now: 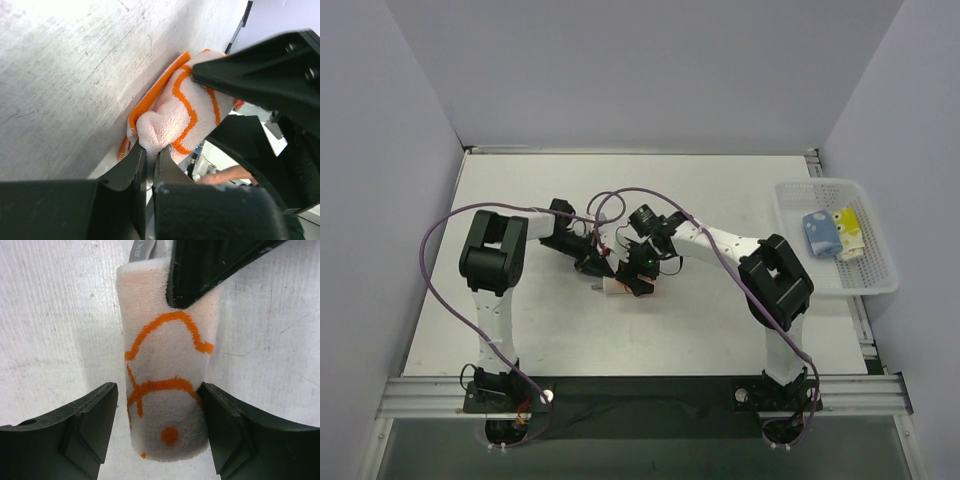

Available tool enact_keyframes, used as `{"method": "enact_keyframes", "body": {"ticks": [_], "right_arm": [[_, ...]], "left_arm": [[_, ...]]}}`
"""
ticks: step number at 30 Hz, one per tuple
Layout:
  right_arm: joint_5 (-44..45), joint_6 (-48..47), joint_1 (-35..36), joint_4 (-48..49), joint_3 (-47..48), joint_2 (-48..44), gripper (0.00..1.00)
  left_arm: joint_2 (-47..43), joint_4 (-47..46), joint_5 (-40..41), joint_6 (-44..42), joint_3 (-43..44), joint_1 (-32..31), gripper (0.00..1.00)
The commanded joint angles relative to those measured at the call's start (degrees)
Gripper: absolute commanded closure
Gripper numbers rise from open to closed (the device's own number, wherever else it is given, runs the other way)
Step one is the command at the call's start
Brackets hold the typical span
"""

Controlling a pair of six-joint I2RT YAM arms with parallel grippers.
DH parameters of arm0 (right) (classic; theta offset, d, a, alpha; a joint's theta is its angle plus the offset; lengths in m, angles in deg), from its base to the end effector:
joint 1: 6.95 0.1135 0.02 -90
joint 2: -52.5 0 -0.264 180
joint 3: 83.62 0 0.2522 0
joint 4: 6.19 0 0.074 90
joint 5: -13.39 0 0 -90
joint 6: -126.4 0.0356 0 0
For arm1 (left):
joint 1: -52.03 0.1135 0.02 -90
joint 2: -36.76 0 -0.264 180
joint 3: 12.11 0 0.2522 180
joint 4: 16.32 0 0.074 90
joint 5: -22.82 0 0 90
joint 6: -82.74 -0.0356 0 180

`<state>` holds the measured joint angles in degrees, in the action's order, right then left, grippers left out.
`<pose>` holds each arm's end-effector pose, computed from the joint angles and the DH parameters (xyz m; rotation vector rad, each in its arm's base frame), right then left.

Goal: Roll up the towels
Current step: Roll the towel, then place the rolled towel into the container

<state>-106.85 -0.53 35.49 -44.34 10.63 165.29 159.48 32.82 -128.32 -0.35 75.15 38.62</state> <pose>0.2970 0.2959 0.1892 -1.7517 1.7946 0.7106 0.3592 -0.1177 0.0985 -0.2214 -2.6113 1.5449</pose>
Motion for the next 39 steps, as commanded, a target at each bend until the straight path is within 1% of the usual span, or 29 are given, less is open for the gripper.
{"method": "enact_keyframes", "body": {"ticks": [1, 6, 13, 16, 19, 22, 23, 24, 25, 26, 27, 29, 30, 31, 32, 33, 34, 35, 36, 37, 38, 39], "right_arm": [[7.56, -3.58, 2.65, 5.81, -5.14, -6.78, 0.33], [9.14, -5.35, 4.76, 9.43, -8.32, -8.29, 0.32], [13.80, -10.97, 9.59, 16.02, -14.47, -10.22, 0.33], [15.56, -13.25, 10.21, 18.31, -16.94, -9.44, 0.35], [16.70, -14.84, 10.21, 19.81, -17.91, -7.95, 0.43], [16.18, -15.28, 10.21, 19.99, -18.17, -6.71, 0.54], [15.65, -15.11, 10.12, 19.81, -18.09, -6.45, 0.67], [14.00, -14.84, 9.51, 18.16, -17.48, -6.27, 0.73], [12.67, -14.23, 9.25, 16.92, -16.86, -6.01, 0.79], [11.27, -12.57, 8.64, 15.34, -16.07, -6.01, 0.93], [9.86, -11.42, 7.24, 11.67, -15.02, -5.92, 0.99], [5.82, -7.57, 5.65, 8.58, -12.03, -5.92, 1.00], [4.59, -6.07, 4.07, 5.25, -10.98, -5.66, 1.00], [2.40, -2.92, 3.28, 3.66, -9.05, -5.57, 1.00], [0.99, -2.89, 2.57, 2.07, -8.34, -5.65, 1.00], [-0.25, 0.85, 1.61, 0.14, -7.89, -6.00, 1.00], [-3.04, 3.07, 0.03, -0.49, -7.63, -6.96, 1.00], [-4.12, 4.83, -0.77, -1.19, -7.71, -7.76, 1.00], [-5.08, 8.59, -1.47, -1.28, -7.98, -9.24, 1.00], [-7.27, 10.28, -2.78, -1.54, -8.15, -9.95, 1.00], [-8.07, 11.86, -3.41, -1.72, -8.42, -10.66, 1.00], [-9.04, 15.62, -4.11, -1.64, -8.42, -11.97, 1.00]], "left_arm": [[2.88, 5.65, 3.49, -3.84, 2.70, -0.13, 1.00], [5.08, 10.67, 4.89, -6.30, 4.81, -0.48, 1.00], [6.39, 13.05, 7.09, -3.32, 6.13, -0.57, 1.00], [6.13, 13.05, 7.70, -2.88, 6.05, -0.57, 1.00], [6.39, 13.23, 7.79, -2.96, 5.78, -0.57, 1.00], [6.48, 13.32, 7.01, -2.96, 5.87, -0.57, 1.00], [6.48, 13.32, 6.40, -3.14, 6.05, -0.57, 0.99], [6.22, 13.40, 6.04, -3.49, 6.31, -0.57, 0.88], [6.05, 13.49, 5.43, -4.01, 6.31, -0.57, 0.81], [5.00, 13.58, 5.51, -4.97, 6.31, -0.39, 0.75], [4.38, 13.58, 5.68, -5.07, 5.88, 0.05, 0.64], [2.18, 13.23, 5.86, -5.51, 5.35, 0.84, 0.56], [1.31, 12.88, 6.04, -5.60, 4.73, 1.88, 0.49], [-0.53, 12.79, 6.21, -5.77, 4.64, 2.68, 0.47], [-1.42, 12.61, 6.21, -5.78, 4.55, 3.56, 0.46], [-2.30, 12.53, 6.30, -5.86, 4.64, 5.57, 0.44], [-4.13, 12.44, 6.39, -6.21, 4.99, 6.72, 0.44], [-5.11, 12.44, 6.74, -6.56, 5.43, 7.77, 0.44], [-5.99, 12.26, 6.74, -6.91, 5.78, 9.18, 0.44], [-7.74, 12.26, 6.57, -9.44, 6.65, 11.54, 0.42], [-8.54, 11.57, 6.83, -9.73, 7.01, 12.87, 0.41], [-9.15, 11.30, 6.92, -9.64, 7.62, 13.14, 0.39]]}}
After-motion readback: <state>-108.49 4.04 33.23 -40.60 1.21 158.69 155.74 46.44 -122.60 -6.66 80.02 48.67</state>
